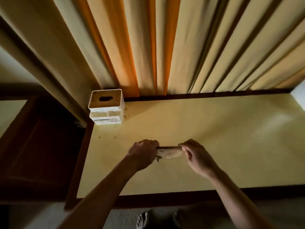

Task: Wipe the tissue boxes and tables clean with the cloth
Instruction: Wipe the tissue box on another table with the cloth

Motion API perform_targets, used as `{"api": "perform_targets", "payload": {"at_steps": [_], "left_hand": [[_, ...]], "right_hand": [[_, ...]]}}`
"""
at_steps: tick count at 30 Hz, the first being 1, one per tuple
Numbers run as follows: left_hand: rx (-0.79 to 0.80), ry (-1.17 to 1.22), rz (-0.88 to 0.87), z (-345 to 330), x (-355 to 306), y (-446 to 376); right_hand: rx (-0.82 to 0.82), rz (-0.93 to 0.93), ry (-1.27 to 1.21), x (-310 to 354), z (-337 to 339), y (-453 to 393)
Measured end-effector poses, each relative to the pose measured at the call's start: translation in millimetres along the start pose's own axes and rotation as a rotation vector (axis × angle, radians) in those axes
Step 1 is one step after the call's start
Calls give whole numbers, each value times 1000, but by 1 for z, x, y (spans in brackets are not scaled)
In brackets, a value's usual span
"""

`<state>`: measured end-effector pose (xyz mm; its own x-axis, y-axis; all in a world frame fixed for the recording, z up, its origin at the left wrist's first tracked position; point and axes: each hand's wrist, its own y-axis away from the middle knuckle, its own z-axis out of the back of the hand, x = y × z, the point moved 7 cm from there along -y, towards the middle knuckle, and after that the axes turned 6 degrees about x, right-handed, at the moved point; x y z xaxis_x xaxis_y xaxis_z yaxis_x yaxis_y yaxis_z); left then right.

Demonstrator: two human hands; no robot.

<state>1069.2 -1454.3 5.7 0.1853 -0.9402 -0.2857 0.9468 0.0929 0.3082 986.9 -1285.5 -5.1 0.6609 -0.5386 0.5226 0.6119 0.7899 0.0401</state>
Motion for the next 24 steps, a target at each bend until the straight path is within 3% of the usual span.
{"api": "perform_targets", "payload": {"at_steps": [7, 11, 14, 24], "left_hand": [[-75, -8, -13, 28, 0, -41], [-226, -48, -59, 32, -13, -49], [-354, -35, -193, 16, -30, -37], [-175, -117, -284, -106, -44, -6]], "right_hand": [[-66, -87, 130, -10, 24, -28], [-186, -92, 211, -18, 43, -34], [-251, -74, 223, -24, 37, -20], [32, -75, 251, -55, -54, 53]]}}
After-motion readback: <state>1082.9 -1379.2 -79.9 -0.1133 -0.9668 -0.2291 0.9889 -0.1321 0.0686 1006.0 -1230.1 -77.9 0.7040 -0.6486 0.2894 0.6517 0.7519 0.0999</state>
